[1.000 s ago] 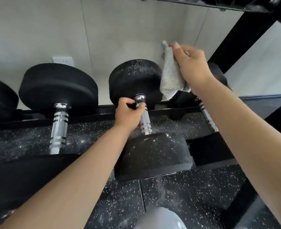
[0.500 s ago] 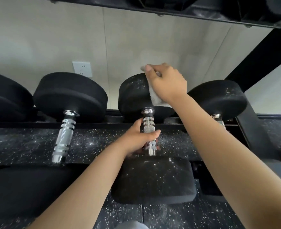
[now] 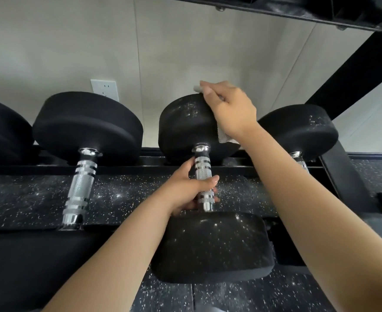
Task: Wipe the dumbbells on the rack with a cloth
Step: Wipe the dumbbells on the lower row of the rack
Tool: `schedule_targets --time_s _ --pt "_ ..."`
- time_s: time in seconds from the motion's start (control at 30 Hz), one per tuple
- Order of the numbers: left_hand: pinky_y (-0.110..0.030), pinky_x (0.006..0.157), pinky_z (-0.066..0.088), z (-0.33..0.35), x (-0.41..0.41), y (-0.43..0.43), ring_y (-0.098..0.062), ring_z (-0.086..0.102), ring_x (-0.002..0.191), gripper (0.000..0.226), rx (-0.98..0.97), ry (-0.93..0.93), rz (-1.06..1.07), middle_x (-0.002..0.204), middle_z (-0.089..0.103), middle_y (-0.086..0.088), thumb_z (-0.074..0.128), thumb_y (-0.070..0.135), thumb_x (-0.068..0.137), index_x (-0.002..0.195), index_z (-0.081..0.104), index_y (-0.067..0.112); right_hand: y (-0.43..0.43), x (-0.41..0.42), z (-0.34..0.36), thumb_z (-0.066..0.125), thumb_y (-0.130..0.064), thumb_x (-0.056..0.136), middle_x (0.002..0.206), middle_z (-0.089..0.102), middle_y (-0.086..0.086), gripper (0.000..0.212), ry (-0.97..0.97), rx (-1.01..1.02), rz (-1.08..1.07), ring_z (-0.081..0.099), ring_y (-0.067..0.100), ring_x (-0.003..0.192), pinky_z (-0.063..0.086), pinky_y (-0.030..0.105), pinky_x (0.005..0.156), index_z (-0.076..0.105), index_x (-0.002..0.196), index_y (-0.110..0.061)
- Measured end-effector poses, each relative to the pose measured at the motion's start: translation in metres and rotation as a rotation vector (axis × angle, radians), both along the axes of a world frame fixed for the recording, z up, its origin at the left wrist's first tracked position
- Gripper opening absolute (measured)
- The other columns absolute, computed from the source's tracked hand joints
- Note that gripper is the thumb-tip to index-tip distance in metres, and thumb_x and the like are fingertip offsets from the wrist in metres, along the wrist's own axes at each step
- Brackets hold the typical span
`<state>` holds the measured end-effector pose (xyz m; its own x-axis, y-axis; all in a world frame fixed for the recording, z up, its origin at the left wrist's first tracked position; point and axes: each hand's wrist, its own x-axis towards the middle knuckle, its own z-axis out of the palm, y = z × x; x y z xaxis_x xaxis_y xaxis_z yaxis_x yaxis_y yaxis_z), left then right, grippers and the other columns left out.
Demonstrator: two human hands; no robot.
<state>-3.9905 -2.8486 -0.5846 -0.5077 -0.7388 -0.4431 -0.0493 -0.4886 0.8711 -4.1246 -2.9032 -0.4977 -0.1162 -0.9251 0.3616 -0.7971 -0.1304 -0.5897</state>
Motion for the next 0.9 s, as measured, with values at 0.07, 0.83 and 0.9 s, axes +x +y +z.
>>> schedule_targets --time_s 0.07,0.83,0.9 --pt "-0.038 0.07 0.06 0.0 -0.001 -0.001 -0.029 0.072 0.082 0.081 0.006 0.006 0.01 0.104 0.07 -0.017 0.07 0.012 0.084 0.148 0.024 0.033 -0.001 -0.008 -0.005 0.044 -0.048 0.096 0.125 0.065 -0.018 0.029 -0.236 0.038 -0.007 0.054 0.006 0.122 0.038 0.032 0.107 0.072 0.103 -0.046" --pt "-0.037 0.065 0.058 0.003 -0.002 0.0 -0.025 0.07 0.076 0.059 0.051 0.05 0.028 0.101 0.07 -0.015 0.07 0.012 0.085 0.134 0.041 0.027 -0.007 -0.035 -0.019 0.046 -0.036 0.099 0.104 0.074 -0.003 0.034 -0.668 0.153 -0.071 0.068 0.016 0.104 0.049 0.036 0.101 0.076 0.103 -0.019" --pt "-0.035 0.062 0.059 0.002 -0.002 0.0 -0.025 0.07 0.077 0.06 0.052 0.044 0.033 0.103 0.071 -0.014 0.071 0.012 0.084 0.134 0.041 0.028 -0.011 -0.025 -0.011 0.047 -0.05 0.094 0.118 0.069 -0.012 0.032 -0.474 0.094 0.011 0.059 0.01 0.12 0.038 0.036 0.112 0.076 0.095 -0.037"
